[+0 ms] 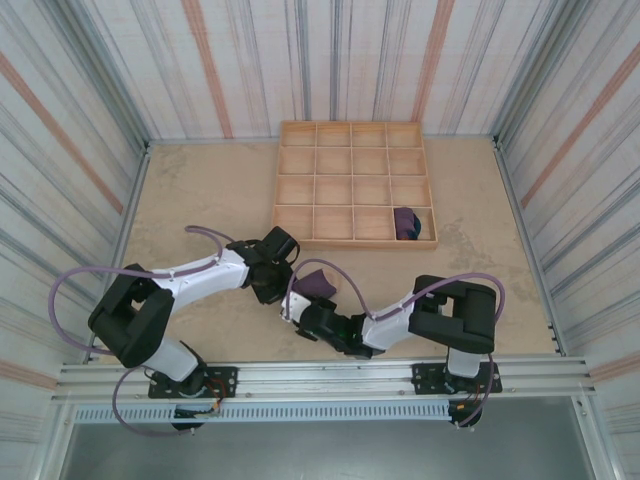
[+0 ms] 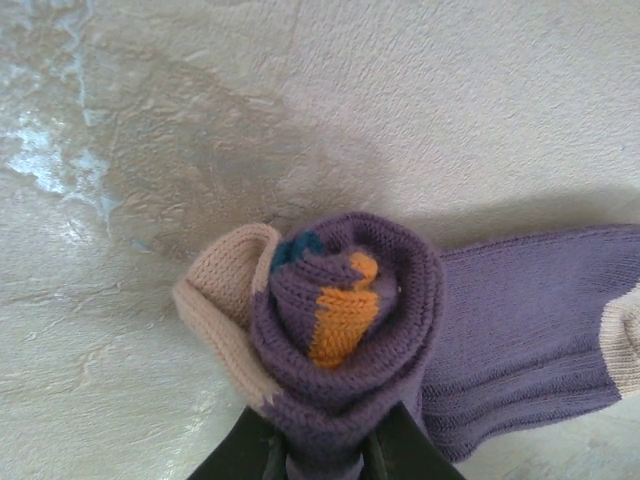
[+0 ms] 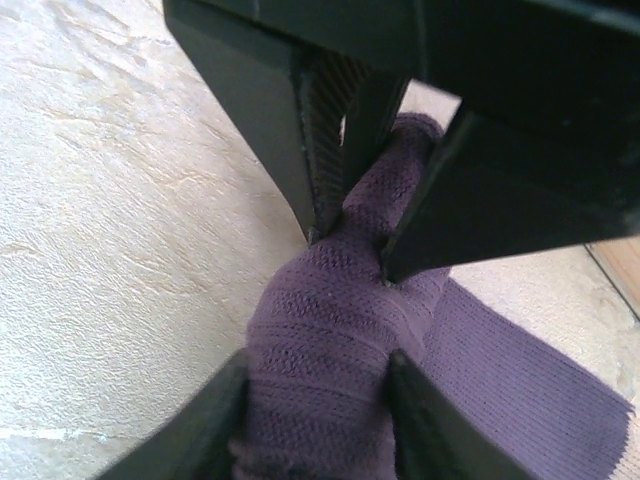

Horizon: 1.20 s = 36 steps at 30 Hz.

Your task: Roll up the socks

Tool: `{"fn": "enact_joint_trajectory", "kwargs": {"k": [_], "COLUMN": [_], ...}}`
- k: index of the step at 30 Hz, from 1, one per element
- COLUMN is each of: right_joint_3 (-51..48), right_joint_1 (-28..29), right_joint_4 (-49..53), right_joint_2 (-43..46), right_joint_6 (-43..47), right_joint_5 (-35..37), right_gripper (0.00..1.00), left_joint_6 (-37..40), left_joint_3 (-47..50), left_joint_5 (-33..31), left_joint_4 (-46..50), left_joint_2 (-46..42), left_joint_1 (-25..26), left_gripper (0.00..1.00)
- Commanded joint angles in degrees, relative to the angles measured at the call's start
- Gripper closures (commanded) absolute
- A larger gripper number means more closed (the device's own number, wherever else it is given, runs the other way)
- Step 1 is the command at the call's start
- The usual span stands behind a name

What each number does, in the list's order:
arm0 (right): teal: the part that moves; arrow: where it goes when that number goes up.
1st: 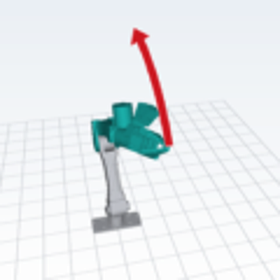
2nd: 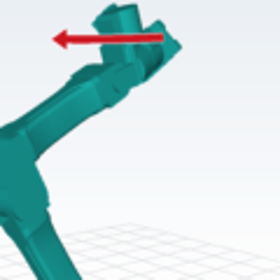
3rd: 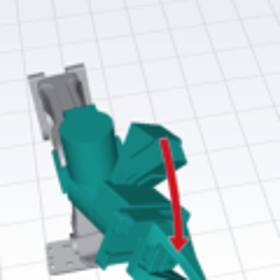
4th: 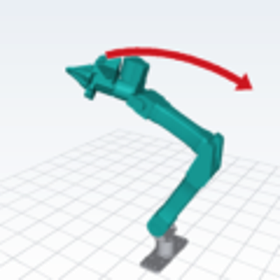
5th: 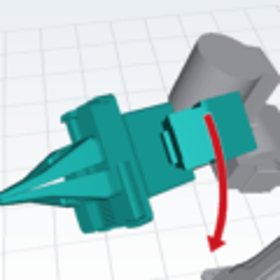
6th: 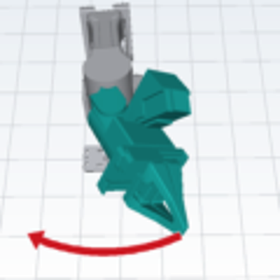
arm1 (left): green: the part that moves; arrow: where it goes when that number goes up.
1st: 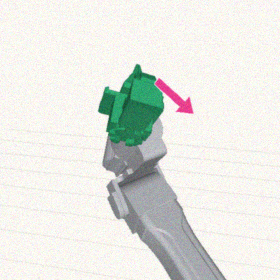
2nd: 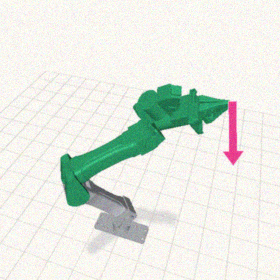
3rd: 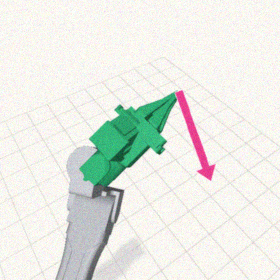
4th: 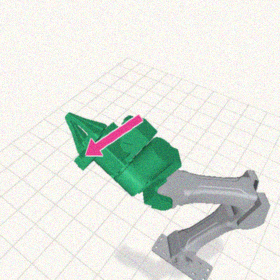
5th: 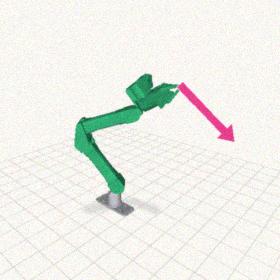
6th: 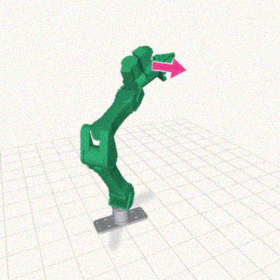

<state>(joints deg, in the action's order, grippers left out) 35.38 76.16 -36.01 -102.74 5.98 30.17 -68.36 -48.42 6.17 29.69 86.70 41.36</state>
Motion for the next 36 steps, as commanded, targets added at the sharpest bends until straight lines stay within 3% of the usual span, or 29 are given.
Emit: {"fn": "enact_joint_trajectory", "kwargs": {"k": [1,3,7,13,15,20,29,36], "right_joint_3": [0.49,-0.05,-1.76,-6.16,-7.63,-9.33,-12.31,-12.37], "right_joint_1": [0.38,0.63,0.50,-2.22,-3.09,-3.34,-3.42,-1.84], "right_joint_4": [3.91,5.17,7.31,8.96,8.78,11.85,16.29,16.74], "right_joint_2": [-2.21,-1.48,0.71,3.72,4.28,5.46,5.59,2.73], "right_joint_6": [-4.36,-6.51,-12.01,-24.09,-27.13,-34.84,-50.66,-52.21], "right_joint_5": [1.79,1.92,0.53,-7.30,-9.56,-11.77,-15.50,-16.98], "right_gripper": [0.78,0.88,0.99,1.00,1.00,1.00,1.00,1.00], "left_joint_6": [-1.02,-1.16,-1.27,-1.10,-1.16,-1.43,-0.95,2.59], "left_joint_3": [0.89,1.21,1.23,1.56,1.99,2.68,2.41,1.81], "left_joint_5": [1.07,0.95,0.42,0.09,-0.67,-2.31,-2.79,-3.20], "left_joint_4": [0.56,-0.05,-0.56,-0.73,-0.82,-0.44,0.49,0.90], "left_joint_2": [0.59,0.18,-0.54,-1.98,-3.28,-5.85,-6.87,-8.01], "left_joint_1": [0.56,0.52,0.56,0.56,0.56,0.47,0.55,0.41], "left_gripper": [1.00,1.00,0.97,0.64,0.57,0.54,0.57,0.55]}}
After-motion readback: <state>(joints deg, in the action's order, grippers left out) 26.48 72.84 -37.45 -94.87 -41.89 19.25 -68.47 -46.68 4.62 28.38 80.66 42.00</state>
